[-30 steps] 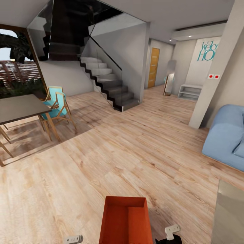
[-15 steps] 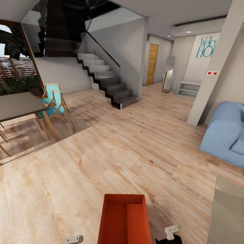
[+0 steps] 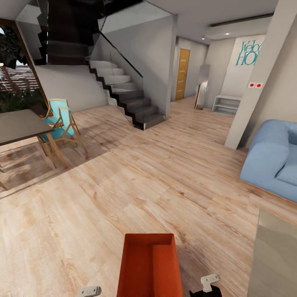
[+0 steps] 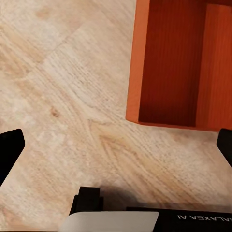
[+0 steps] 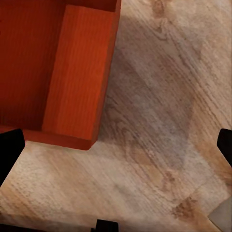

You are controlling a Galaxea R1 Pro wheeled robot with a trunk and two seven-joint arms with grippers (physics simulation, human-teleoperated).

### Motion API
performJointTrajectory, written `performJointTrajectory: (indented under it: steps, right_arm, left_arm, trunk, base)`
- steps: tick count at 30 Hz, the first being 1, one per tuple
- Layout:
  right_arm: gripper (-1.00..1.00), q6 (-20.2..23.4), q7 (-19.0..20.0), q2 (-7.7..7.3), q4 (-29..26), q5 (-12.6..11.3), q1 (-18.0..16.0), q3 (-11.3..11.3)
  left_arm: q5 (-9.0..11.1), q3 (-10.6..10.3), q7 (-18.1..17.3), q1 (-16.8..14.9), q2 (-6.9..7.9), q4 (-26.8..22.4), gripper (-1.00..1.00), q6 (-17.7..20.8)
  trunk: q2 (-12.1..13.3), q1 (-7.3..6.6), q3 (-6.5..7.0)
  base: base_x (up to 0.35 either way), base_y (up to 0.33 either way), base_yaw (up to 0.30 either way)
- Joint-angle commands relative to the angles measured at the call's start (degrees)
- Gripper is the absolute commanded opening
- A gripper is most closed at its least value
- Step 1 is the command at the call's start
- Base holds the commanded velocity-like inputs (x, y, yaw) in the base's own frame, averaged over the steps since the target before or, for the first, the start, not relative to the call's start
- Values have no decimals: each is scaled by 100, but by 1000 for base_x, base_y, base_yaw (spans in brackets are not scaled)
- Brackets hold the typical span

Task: Move the two storage containers from the living room to the garage. In the garage, place one container on the floor and stack the other container on top of it (either order is fine).

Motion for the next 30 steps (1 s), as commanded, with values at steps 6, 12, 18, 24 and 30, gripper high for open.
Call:
performJointTrajectory:
  steps: [6, 12, 18, 24, 30]
  right_arm:
    - [100, 8, 5, -2, -6, 53, -1, 21]
    - [100, 8, 5, -1, -6, 53, -1, 14]
    - [100, 8, 5, 3, -6, 53, -1, 12]
    - [100, 8, 5, 12, -6, 46, -1, 11]
    - [100, 8, 5, 32, -6, 46, -1, 12]
  left_arm:
    - [56, -1, -2, 0, 1, -8, 100, 33]
    - [56, -3, 3, 0, 1, -8, 100, 35]
    - [56, -4, 6, 0, 1, -8, 100, 33]
    - [56, -2, 6, -1, 3, -8, 100, 33]
    - [56, -1, 5, 0, 2, -8, 100, 33]
  trunk:
    - [-3, 0, -58]
    - [-3, 0, -96]
    - [-3, 0, -99]
    - [-3, 0, -101]
    - [-3, 0, -141]
  base:
    - [0, 0, 81]
    - [0, 0, 22]
    - [0, 0, 1]
    - [0, 0, 0]
    - [0, 0, 0]
